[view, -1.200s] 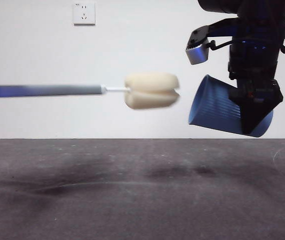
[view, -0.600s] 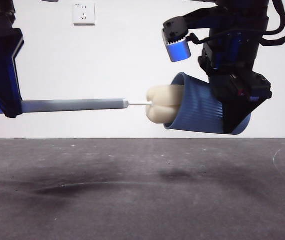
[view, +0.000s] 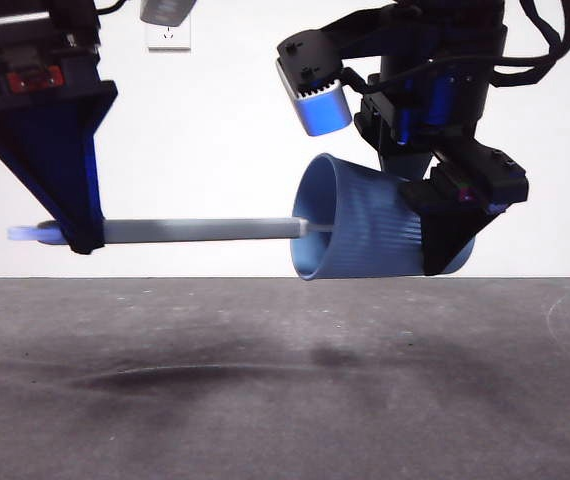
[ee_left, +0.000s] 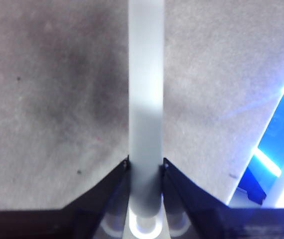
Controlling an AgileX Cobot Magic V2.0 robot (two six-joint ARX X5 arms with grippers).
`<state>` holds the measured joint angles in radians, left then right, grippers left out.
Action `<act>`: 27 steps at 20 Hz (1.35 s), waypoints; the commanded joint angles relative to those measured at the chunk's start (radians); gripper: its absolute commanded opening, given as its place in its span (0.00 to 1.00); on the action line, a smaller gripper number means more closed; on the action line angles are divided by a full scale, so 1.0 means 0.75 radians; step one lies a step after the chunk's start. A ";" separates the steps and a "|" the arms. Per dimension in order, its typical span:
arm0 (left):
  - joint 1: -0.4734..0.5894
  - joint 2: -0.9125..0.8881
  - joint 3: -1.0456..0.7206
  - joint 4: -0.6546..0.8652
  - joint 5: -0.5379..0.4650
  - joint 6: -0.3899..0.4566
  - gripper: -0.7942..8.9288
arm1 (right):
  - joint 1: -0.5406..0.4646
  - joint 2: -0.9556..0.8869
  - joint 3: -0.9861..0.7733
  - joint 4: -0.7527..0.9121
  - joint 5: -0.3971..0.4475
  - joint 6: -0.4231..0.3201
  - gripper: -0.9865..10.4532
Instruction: Pick up the cup brush,pick up the cup,insert the brush into the cup,clean the cup,put the cup brush back,put the cup back to the fixed position on the table
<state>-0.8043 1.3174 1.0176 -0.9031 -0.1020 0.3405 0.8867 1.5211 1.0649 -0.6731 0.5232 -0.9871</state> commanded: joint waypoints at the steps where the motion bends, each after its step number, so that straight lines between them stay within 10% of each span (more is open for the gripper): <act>1: 0.030 -0.001 0.006 -0.083 -0.072 -0.057 0.07 | 0.016 0.012 -0.002 -0.007 0.040 0.020 0.07; 14: 0.071 -0.249 0.006 -0.497 -0.071 -0.135 0.07 | 0.004 0.012 -0.002 -0.014 0.043 0.072 0.07; 27: 0.001 0.063 0.006 -0.036 0.117 -0.154 0.07 | 0.038 0.012 -0.002 0.030 -0.037 0.074 0.07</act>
<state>-0.8013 1.3617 1.0210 -0.9554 -0.0296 0.2428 0.9070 1.5211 1.0649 -0.6647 0.5129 -0.9462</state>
